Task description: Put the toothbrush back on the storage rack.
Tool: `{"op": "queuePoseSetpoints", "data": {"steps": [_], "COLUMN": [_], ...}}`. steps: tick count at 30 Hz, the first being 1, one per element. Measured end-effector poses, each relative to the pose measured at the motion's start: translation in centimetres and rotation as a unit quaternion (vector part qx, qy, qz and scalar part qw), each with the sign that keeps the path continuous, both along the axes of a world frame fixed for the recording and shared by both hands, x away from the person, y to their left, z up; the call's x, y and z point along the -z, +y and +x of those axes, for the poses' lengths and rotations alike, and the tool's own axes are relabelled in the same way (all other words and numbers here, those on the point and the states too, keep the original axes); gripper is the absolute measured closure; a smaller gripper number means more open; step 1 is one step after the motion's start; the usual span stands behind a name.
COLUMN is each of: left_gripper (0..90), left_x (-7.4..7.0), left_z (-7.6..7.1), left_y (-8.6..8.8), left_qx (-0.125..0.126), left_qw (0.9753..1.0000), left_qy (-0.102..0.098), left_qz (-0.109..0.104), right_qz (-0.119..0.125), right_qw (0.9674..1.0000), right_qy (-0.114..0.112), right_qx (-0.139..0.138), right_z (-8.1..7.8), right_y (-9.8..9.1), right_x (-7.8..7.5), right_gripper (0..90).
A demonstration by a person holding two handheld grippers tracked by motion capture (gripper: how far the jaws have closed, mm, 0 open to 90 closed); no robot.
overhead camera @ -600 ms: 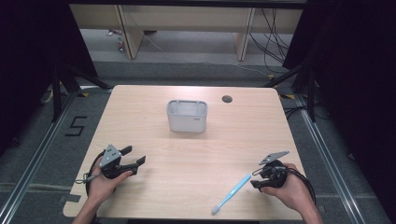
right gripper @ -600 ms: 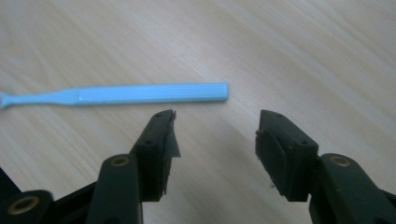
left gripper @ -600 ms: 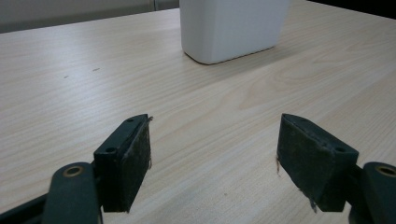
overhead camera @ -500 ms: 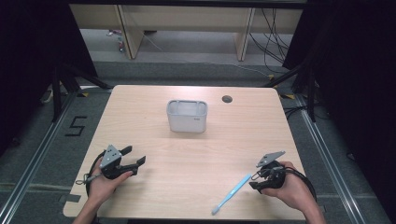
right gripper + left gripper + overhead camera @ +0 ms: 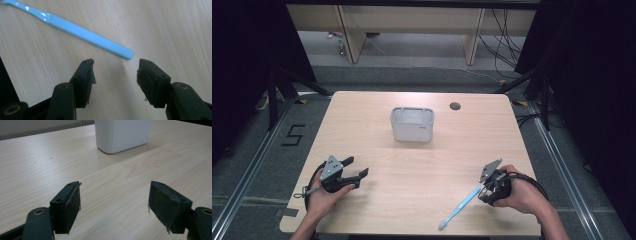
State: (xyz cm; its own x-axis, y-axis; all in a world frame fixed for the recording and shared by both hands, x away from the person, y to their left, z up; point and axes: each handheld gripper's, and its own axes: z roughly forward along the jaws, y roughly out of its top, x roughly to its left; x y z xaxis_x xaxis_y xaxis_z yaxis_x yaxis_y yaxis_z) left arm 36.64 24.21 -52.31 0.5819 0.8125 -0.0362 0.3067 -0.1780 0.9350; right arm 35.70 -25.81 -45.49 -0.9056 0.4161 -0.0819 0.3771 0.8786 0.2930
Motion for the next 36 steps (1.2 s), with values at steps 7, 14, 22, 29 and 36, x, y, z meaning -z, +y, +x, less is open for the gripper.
{"op": "queuePoseSetpoints", "data": {"steps": [7, 14, 22, 29, 36], "left_gripper": [25.2, 25.3, 25.4, 25.6, 25.5], "left_x": [-0.1, 0.0, 0.0, 0.0, 0.0], "left_z": [0.0, 0.0, 0.0, 0.0, 0.0], "left_y": [0.0, 0.0, 0.0, 0.0, 0.1], "left_qx": [-0.001, 0.001, -0.001, -0.001, 0.000], "left_qw": [1.0000, 1.0000, 1.0000, 1.0000, 1.0000], "left_qy": [0.005, 0.005, 0.006, 0.006, 0.005], "left_qz": [0.004, 0.000, -0.005, -0.005, -0.004], "right_qz": [-0.026, -0.064, -0.074, -0.094, -0.113], "right_qw": [0.9953, 0.9847, 0.9695, 0.9592, 0.9498], "right_qy": [-0.004, 0.004, 0.009, 0.012, 0.017], "right_qx": [-0.093, -0.162, -0.233, -0.266, -0.291], "right_z": [0.6, 0.5, 0.7, 0.2, -0.6], "right_y": [1.1, 3.4, 5.6, 7.2, 8.6], "right_x": [0.5, 0.9, 1.1, 1.0, 1.3], "right_gripper": [45.8, 44.8, 45.8, 46.0, 45.6]}}
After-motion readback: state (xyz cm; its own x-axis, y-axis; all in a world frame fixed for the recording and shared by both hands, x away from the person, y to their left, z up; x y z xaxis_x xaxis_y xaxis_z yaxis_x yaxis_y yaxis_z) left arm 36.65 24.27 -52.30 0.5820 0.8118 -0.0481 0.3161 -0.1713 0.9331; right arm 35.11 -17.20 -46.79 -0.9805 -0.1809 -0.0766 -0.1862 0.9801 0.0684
